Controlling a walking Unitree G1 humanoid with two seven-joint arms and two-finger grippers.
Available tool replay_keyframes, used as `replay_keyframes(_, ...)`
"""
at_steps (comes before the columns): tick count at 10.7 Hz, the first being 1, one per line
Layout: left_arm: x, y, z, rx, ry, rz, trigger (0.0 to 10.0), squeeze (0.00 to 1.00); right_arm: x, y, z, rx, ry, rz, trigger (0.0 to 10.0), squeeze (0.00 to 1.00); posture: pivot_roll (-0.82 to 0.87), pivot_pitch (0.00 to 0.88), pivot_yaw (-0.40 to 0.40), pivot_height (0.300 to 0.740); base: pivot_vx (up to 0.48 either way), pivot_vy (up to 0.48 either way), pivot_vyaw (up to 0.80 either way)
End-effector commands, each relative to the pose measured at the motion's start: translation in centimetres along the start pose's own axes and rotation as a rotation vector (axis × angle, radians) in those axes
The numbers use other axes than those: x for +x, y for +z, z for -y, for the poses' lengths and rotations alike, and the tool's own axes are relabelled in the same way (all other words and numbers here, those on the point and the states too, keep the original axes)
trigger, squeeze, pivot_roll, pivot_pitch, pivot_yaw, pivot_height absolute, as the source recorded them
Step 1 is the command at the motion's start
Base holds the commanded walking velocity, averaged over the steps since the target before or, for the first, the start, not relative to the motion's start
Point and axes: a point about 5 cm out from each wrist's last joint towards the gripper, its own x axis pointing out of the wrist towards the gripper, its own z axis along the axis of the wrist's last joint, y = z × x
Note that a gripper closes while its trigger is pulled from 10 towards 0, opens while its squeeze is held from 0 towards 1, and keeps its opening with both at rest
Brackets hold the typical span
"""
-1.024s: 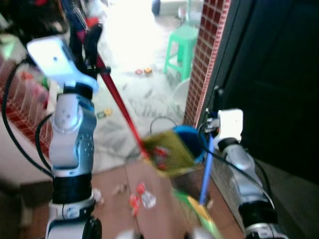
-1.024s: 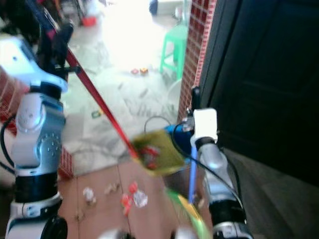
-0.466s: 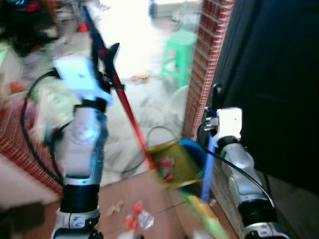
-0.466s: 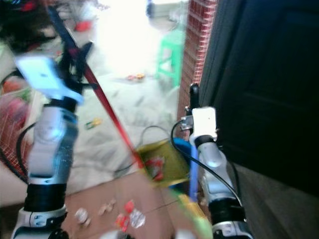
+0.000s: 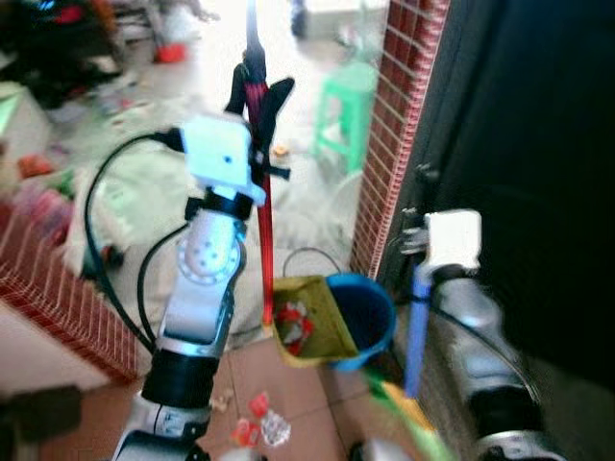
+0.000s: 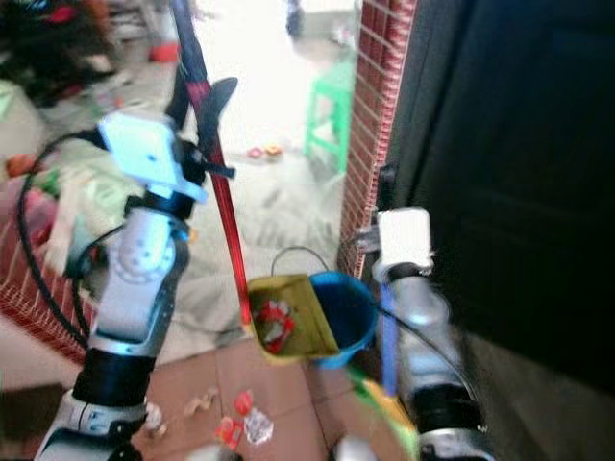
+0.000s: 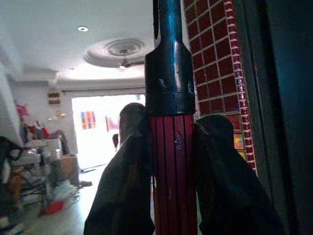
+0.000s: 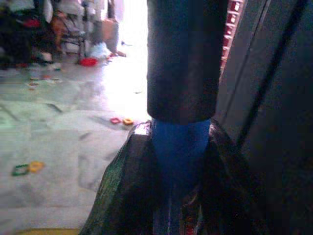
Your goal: Sweep floor
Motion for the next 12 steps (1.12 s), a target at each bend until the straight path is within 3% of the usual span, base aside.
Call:
replay_keyframes(1, 0.8, 1.5, 0.8, 0.074, -0.026, 0.105, 10.0, 0.0, 0.4, 1.3, 0.3, 0.003, -0.007, 0.056, 10.0, 0.0, -0.09, 0.0, 0.062, 0.74, 0.0, 0.0, 0.0)
replay_keyframes(5, 3.2, 1.9, 1.3, 0.105, 0.117, 0.174, 10.0, 0.0, 0.0, 1.2, 0.2, -0.001, -0.01, 0.051, 10.0, 0.0, -0.11, 0.0, 0.068, 0.74, 0.0, 0.0, 0.0)
replay_keyframes(7, 3.2, 1.5, 1.8, 0.121, 0.124, 0.187, 10.0, 0.0, -0.1, 1.2, 0.3, 0.0, -0.015, 0.052, 10.0, 0.0, -0.12, 0.0, 0.066, 0.74, 0.0, 0.0, 0.0)
replay_keyframes(8, 2.8, 0.8, 2.8, 0.116, 0.084, 0.184, 10.0, 0.0, -0.2, 1.2, 0.1, 0.0, -0.013, 0.051, 10.0, 0.0, -0.13, 0.0, 0.064, 0.74, 0.0, 0.0, 0.0)
replay_keyframes(10, 1.0, -0.9, 6.9, 0.132, -0.099, 0.19, 10.0, 0.0, -0.6, 1.2, 0.6, -0.009, -0.022, 0.048, 10.0, 0.0, -0.15, 0.0, 0.071, 0.74, 0.0, 0.0, 0.0)
replay_keyframes(12, -0.2, -1.4, 9.0, 0.167, -0.268, 0.234, 10.0, 0.0, -0.6, 1.2, 0.8, -0.011, -0.029, 0.046, 10.0, 0.0, -0.14, 0.0, 0.073, 0.74, 0.0, 0.0, 0.0)
